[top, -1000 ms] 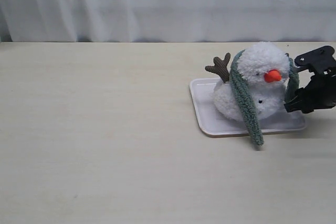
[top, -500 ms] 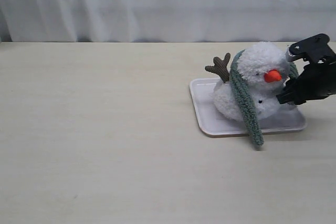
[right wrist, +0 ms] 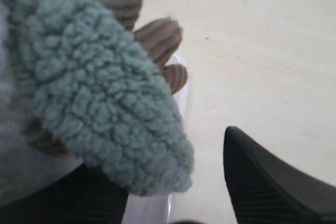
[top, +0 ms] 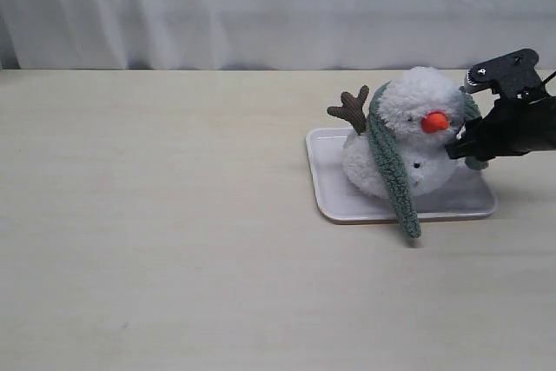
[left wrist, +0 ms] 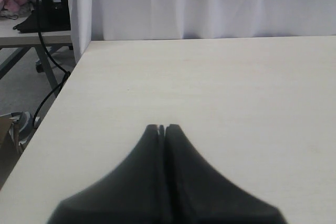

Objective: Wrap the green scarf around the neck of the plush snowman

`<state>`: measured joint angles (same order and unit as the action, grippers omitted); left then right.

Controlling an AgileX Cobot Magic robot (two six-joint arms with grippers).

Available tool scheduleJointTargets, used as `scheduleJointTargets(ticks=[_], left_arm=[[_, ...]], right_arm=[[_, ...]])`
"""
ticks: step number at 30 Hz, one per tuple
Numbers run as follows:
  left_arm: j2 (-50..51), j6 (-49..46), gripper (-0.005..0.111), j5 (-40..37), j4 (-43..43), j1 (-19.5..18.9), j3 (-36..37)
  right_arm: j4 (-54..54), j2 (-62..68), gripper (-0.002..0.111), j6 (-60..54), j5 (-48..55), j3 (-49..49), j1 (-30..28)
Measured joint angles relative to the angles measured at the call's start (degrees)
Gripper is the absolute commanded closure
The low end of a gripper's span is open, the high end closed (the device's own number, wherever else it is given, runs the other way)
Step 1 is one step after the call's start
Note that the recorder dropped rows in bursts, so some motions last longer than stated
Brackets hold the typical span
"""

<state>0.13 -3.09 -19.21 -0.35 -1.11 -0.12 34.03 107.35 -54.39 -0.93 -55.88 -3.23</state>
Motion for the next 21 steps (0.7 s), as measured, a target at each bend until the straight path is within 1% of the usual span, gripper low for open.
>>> scheduleJointTargets(ticks=[2, 4, 7, 8, 9, 15, 21], left_arm=[[0.0, 0.0, 0.107, 0.0, 0.0, 0.0, 0.0], [0.0, 0.0, 0.107, 0.0, 0.0, 0.0, 0.0], [0.0, 0.0, 0.107, 0.0, 0.0, 0.0, 0.0], [0.0, 0.0, 0.107, 0.0, 0.0, 0.0, 0.0], [0.0, 0.0, 0.107, 0.0, 0.0, 0.0, 0.0], [0.0, 0.0, 0.107, 0.0, 0.0, 0.0, 0.0], [0.0, 0.0, 0.107, 0.0, 0.0, 0.0, 0.0]], right_arm=[[0.0, 1.3, 0.065, 0.4, -0.1, 0.0, 0.0], [0.0, 2.5, 0.073, 0.5, -0.1, 0.0, 0.0], [0.0, 3.1, 0.092, 0.5, 0.9, 0.0, 0.0], [0.0, 3.1, 0.101, 0.5, 1.3, 0.0, 0.0], [0.0, 2.8, 0.104, 0.5, 1.8, 0.0, 0.0], [-0.1, 0.2, 0.104, 0.5, 6.1, 0.0, 0.0], [-0.1, -3.0, 0.104, 0.5, 13.0, 0.0, 0.0]])
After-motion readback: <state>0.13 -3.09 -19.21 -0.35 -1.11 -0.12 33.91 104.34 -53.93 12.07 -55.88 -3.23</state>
